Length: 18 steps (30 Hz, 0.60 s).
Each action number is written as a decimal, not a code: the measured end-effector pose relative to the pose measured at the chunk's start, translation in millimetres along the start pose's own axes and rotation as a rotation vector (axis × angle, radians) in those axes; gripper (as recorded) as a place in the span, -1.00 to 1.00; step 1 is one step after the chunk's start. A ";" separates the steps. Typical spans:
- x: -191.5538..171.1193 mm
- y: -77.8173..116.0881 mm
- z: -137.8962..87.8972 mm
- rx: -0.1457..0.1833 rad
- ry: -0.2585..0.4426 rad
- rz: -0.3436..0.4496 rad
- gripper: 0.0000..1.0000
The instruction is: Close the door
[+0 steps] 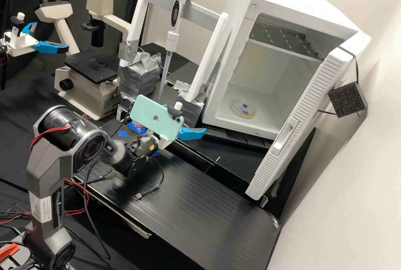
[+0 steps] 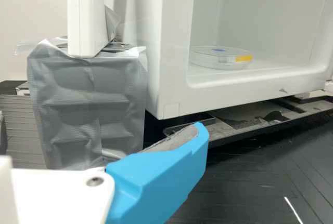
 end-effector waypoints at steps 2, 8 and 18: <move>0.0 0.0 0.0 0.000 0.000 0.000 1.00; -1.8 0.0 1.5 -0.004 0.004 0.003 1.00; -63.8 45.4 28.5 0.017 0.033 0.159 1.00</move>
